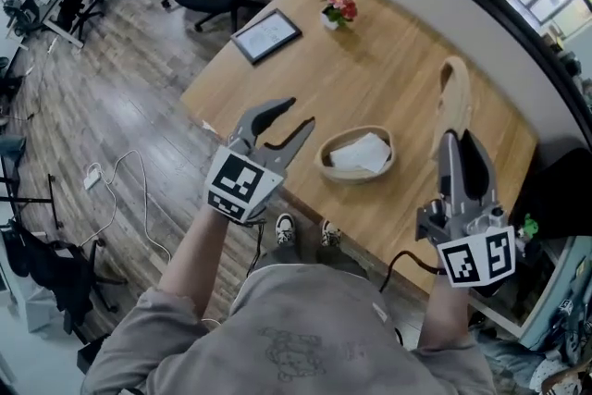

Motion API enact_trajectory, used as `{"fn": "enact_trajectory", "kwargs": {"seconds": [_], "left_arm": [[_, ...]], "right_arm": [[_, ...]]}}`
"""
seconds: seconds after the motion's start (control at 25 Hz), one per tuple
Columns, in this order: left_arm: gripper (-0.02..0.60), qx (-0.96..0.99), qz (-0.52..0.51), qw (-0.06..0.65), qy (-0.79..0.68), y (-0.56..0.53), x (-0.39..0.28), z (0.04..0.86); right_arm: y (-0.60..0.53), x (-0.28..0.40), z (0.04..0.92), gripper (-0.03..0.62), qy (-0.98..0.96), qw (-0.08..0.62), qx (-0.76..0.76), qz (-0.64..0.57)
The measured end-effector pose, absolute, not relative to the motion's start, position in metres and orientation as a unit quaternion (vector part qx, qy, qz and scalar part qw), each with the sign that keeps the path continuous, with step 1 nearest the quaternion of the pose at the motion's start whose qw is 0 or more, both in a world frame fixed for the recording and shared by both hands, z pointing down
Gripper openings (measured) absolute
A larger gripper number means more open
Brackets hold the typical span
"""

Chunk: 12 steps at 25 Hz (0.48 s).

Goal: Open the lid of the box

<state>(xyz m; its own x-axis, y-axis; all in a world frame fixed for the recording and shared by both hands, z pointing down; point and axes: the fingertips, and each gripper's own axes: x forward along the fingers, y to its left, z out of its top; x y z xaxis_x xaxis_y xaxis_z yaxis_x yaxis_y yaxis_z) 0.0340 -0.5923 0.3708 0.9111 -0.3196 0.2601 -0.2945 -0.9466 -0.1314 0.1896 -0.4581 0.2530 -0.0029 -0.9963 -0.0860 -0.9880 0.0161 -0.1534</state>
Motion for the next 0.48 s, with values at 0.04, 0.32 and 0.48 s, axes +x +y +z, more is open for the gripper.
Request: {"fn": "enact_trajectory", "kwargs": {"seconds": [0.04,0.32,0.48], "left_arm": [[0.159,-0.977,-0.125,0.052,0.164,-0.592,0.032,0.356],[0.112,-0.975,-0.067,0.071,0.198,-0.570,0.013,0.289],[0.100,-0.968,-0.061,0.073,0.234,-0.565,-0.004,0.277]], "right_arm": [[-0.455,0.187,0.246,0.078,0.708,0.083,-0.701,-0.016],[-0.429,0.172,0.215,0.078,0.711,0.085,-0.698,0.004],[-0.416,0.163,0.214,0.078,0.715,0.080,-0.694,-0.001]]}}
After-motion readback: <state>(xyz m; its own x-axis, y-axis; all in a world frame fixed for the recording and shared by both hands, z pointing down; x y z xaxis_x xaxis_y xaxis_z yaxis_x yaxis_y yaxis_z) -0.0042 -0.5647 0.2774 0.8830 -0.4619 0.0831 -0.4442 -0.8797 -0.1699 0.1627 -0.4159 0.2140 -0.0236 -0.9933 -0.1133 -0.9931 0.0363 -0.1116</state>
